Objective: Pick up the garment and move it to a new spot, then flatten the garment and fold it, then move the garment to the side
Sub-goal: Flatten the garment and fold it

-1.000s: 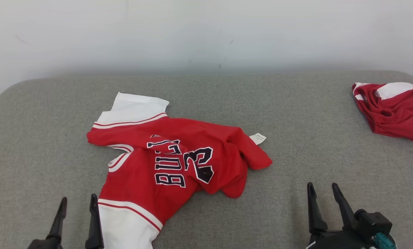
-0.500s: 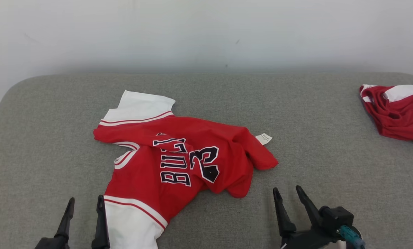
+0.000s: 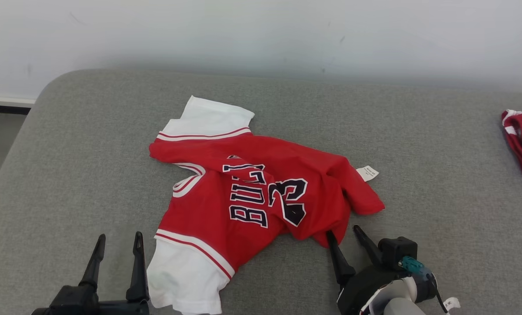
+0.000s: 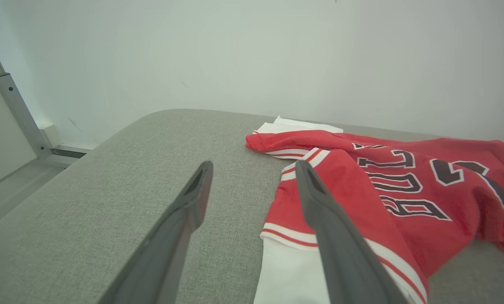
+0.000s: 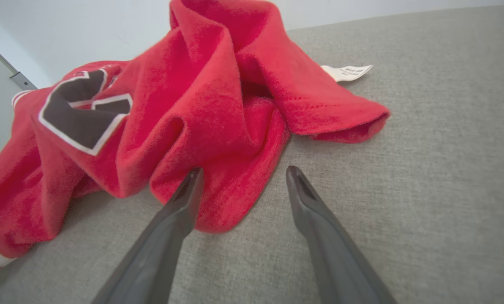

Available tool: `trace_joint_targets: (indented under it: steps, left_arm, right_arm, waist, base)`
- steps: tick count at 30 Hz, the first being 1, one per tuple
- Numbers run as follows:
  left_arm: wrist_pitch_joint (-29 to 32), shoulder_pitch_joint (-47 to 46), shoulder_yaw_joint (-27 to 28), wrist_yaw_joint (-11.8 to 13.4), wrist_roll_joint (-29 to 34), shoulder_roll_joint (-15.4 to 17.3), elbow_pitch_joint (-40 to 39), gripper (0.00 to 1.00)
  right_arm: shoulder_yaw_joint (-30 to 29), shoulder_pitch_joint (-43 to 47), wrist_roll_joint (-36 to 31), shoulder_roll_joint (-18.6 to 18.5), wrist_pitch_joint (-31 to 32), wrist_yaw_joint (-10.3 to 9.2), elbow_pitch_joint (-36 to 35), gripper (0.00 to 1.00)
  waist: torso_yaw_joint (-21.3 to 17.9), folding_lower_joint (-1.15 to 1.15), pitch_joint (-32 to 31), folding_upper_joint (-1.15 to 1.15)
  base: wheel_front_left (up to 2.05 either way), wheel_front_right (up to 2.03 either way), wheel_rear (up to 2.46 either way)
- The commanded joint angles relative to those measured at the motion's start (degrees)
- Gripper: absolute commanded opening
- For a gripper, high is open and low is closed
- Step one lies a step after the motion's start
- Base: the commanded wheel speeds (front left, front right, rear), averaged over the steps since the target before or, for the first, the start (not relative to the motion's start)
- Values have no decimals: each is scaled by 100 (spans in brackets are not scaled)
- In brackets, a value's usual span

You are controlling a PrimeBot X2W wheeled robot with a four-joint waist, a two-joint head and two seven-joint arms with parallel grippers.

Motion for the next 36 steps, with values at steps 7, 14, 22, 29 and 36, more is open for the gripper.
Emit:
trace_joint_targets:
  steps: [7,14,22,29,36]
  left_arm:
    - [-17,-57,95,-50,60,-57,67,100]
    - [-17,102,286,-49,79,-78,48,100]
    - [-18,250,517,-39,39,-95,-5,100]
    - [-17,354,638,-42,17,-110,-64,100]
    - [-17,271,645,-66,15,-112,-54,100]
  right_arm:
    - [184,-340,215,17,6,-15,711,0]
    - [-226,-73,88,-98,1,-15,26,0]
    - [-817,962,-102,-330,0,-15,-1691,0]
    - [-1318,1759,-222,-457,11,-15,-2797,0]
    - [-1726,2268,-272,-496,360,-15,-3690,0]
  waist:
    - [175,0,19,0]
    - [-56,0,-99,0]
    - [-500,0,-211,0]
    - [-803,0,-194,0]
    - [-841,0,-148,0]
  base:
    - [0,0,0]
    - [0,0,0]
    - [0,0,0]
    - [0,0,0]
    - [0,0,0]
